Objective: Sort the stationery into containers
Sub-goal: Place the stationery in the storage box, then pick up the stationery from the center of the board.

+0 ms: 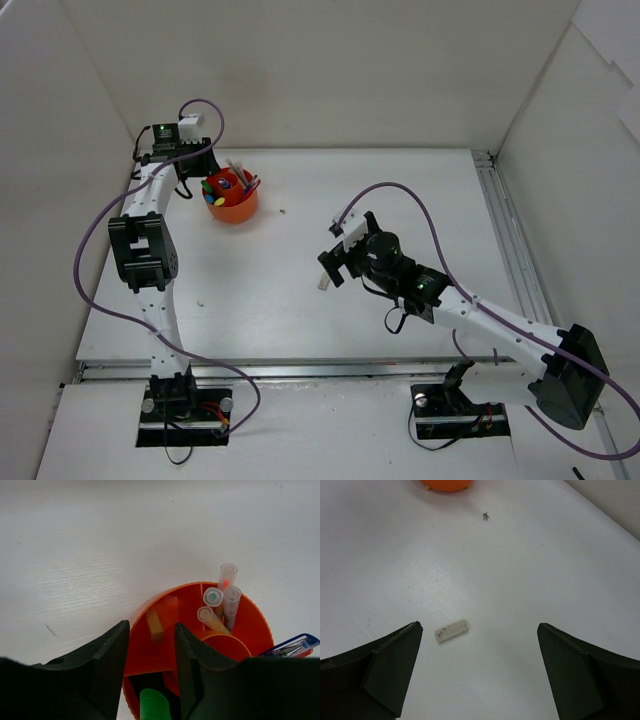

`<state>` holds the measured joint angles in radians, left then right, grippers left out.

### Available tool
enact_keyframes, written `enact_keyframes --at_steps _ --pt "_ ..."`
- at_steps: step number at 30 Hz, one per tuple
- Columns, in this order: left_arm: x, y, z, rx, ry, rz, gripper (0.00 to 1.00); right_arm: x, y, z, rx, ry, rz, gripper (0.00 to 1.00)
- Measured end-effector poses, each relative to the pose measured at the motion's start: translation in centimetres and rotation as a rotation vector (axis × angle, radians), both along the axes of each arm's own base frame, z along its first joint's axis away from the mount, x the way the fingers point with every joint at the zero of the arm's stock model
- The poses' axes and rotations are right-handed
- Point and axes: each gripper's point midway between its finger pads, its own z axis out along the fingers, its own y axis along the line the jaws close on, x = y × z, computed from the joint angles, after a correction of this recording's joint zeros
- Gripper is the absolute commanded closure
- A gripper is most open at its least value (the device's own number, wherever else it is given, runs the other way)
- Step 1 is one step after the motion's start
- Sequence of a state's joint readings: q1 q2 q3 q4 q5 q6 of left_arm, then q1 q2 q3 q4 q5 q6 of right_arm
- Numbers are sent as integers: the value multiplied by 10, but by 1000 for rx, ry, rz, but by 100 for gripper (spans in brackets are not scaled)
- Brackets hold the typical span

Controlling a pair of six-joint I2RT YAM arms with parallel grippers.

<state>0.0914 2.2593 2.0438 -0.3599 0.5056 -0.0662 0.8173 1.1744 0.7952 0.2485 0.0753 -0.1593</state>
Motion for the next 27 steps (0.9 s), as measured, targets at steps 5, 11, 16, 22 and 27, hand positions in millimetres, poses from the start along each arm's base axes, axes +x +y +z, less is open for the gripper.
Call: enact_keyframes --at_steps 5,11,16,22,27 --pt "-1 -1 0 -4 5 -1 62 0 -1 -1 -2 3 -1 2" --pt "-11 0 4 1 16 5 60 -2 -1 -1 10 12 -6 2" --pt "-33 3 28 19 16 32 23 -1 4 -23 13 99 -34 2" --pt "-90 16 102 58 -75 158 0 3 20 -84 -51 292 -180 2" --pt "-156 25 180 41 -221 295 0 2 37 -123 -55 404 -334 2"
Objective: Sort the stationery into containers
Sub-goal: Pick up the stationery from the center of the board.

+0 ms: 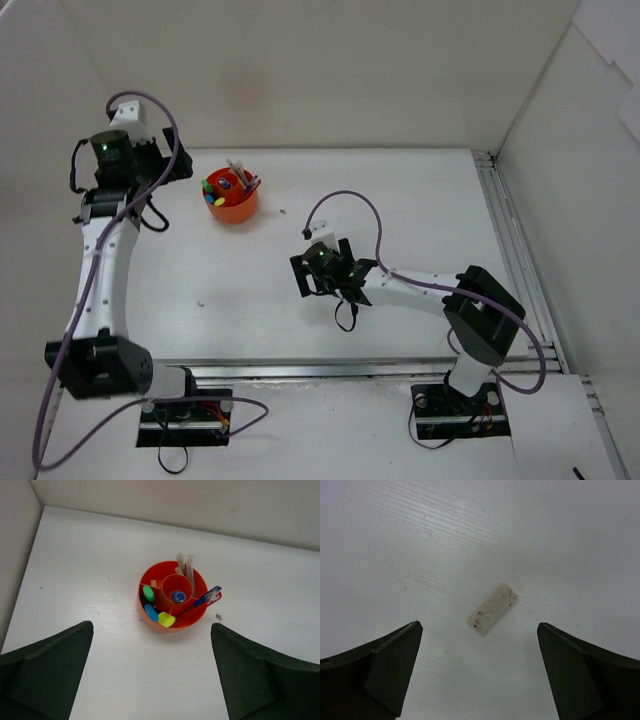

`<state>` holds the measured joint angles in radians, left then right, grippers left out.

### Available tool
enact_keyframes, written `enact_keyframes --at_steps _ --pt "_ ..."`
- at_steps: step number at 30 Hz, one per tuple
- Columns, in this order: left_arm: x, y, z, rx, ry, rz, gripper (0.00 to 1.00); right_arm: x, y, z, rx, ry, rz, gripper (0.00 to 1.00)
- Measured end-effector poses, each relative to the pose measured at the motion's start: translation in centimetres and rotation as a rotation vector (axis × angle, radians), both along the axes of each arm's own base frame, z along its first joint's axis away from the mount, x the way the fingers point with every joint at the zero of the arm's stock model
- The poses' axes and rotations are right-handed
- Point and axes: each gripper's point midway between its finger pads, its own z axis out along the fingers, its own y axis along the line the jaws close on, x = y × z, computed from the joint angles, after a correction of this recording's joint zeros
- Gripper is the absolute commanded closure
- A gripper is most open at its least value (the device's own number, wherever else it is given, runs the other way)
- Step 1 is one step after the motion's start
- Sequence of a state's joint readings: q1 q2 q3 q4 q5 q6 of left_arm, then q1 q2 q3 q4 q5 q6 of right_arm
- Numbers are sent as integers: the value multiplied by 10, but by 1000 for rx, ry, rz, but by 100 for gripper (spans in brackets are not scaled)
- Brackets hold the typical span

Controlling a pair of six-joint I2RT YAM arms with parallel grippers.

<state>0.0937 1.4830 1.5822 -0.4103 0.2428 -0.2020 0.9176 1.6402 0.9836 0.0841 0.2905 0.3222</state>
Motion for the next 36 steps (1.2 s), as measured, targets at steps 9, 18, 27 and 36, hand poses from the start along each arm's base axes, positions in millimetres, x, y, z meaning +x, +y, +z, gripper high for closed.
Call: enact_keyframes --at_steps 9,18,27,36 --pt "-113 -22 -30 -149 -28 62 0 -4 -3 -57 -72 63 -238 16" --pt "-128 -37 -66 -207 55 39 0 15 -1 -60 -36 -7 -387 64" --pt "-130 -41 -62 -212 58 20 0 6 -9 -59 0 -24 -331 100" --pt "-128 -115 -77 -268 158 -279 0 -21 31 -4 120 -124 204 100"
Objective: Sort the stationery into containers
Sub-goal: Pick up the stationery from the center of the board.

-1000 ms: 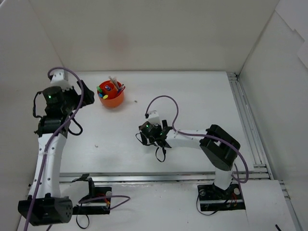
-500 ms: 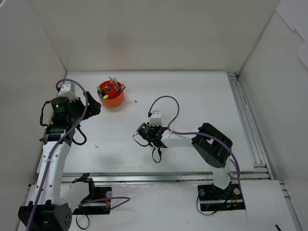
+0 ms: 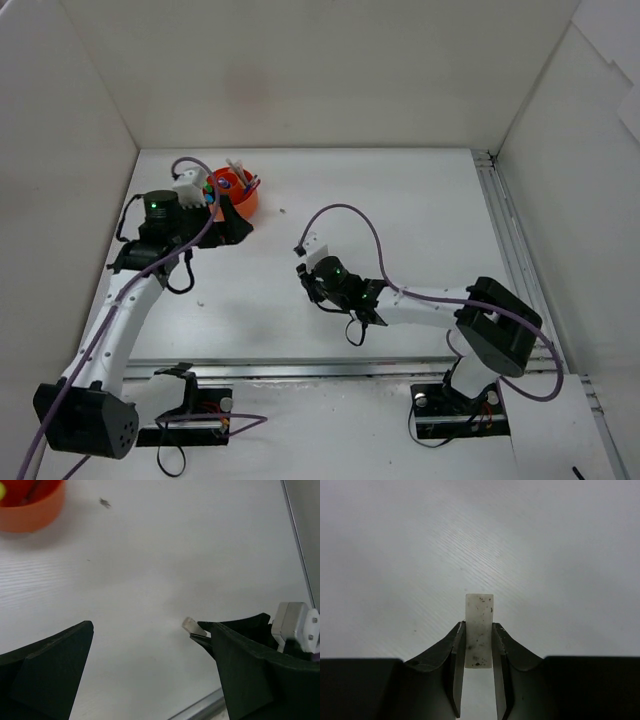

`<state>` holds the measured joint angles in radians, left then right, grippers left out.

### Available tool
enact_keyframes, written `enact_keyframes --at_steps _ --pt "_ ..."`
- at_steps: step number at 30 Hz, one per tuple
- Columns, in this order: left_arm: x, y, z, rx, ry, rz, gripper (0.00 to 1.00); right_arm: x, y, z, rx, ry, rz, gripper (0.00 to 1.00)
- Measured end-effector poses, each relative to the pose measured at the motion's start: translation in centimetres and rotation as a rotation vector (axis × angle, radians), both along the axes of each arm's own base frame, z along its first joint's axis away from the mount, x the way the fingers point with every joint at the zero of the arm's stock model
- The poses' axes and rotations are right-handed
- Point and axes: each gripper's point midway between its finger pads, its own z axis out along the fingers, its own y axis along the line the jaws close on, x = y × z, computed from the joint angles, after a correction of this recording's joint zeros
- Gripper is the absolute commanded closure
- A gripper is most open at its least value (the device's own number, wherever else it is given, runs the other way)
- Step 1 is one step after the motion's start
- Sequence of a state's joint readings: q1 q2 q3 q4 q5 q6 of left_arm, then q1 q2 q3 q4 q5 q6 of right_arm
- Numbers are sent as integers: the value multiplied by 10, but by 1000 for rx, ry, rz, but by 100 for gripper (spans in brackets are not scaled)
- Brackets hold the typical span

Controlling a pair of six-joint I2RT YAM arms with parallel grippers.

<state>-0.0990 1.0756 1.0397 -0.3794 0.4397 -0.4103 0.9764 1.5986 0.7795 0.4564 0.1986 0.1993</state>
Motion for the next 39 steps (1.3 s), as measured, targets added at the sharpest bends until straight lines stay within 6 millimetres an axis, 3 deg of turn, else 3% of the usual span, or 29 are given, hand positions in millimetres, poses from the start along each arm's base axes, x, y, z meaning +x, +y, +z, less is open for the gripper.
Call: enact_keyframes --at_steps 5,9,15,23,26,30,34,37,38,39 --pt "-16 -75 -33 -34 112 -288 0 -12 24 47 45 -143 255 100" --pt "-31 -111 -47 -70 161 -429 2 -24 23 74 66 -229 353 100" --pt "-42 -127 -62 -142 158 -495 3 -37 7 97 97 -322 398 100" --pt "-51 -147 -62 -250 157 -575 7 -35 0 102 90 -358 375 100" --pt "-52 -152 -57 -267 140 -598 16 -30 -2 105 90 -374 350 100" --pt "-55 -156 -53 -279 127 -619 39 -23 -5 111 100 -399 302 100" --pt "-58 -159 -51 -301 127 -639 55 -20 -8 112 116 -407 263 100" --pt "-59 -162 -45 -317 109 -657 79 -19 -7 116 138 -414 254 100" --pt "-59 -164 -44 -320 104 -663 95 -18 -6 118 146 -416 251 100" --pt "-60 -165 -42 -329 104 -669 100 -18 -6 118 148 -415 247 100"
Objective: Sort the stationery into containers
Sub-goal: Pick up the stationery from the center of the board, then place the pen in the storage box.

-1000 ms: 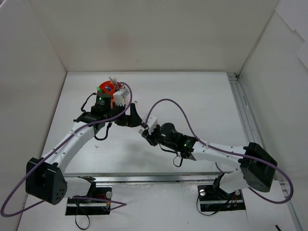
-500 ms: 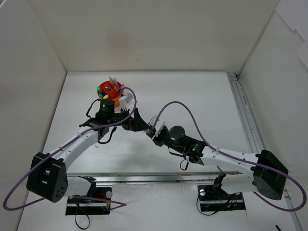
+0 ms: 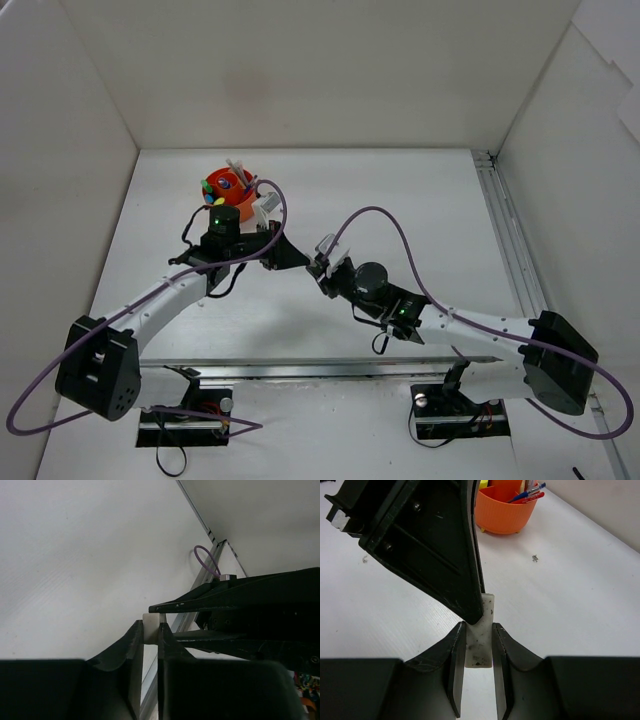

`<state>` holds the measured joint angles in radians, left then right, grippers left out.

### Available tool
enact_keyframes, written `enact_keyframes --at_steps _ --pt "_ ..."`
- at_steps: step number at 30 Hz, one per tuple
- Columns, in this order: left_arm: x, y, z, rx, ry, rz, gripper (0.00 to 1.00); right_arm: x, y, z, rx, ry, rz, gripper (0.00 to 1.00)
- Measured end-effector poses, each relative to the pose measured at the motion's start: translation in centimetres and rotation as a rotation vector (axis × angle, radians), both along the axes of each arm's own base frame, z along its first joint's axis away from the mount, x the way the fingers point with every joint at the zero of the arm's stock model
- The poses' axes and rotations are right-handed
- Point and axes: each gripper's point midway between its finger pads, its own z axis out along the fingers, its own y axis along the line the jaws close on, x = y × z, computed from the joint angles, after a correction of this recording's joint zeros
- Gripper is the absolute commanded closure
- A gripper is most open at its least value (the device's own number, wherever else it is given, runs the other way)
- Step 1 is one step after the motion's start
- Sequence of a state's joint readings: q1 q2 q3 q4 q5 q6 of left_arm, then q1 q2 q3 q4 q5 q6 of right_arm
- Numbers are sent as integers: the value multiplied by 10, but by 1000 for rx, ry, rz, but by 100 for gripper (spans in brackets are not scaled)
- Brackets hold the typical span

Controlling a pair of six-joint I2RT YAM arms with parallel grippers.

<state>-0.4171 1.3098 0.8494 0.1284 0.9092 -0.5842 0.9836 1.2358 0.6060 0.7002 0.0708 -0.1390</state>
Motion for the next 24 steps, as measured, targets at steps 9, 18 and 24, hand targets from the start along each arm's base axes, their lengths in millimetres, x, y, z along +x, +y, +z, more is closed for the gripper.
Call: enact_keyframes --at_steps 9,18,24 --pt "5 1 0 -6 -7 20 100 2 0 -2 9 12 -17 46" --pt "88 80 41 63 -106 351 100 15 -15 3 36 9 -137 2" --pt "149 155 97 130 -246 604 100 22 -39 7 42 -15 -253 2"
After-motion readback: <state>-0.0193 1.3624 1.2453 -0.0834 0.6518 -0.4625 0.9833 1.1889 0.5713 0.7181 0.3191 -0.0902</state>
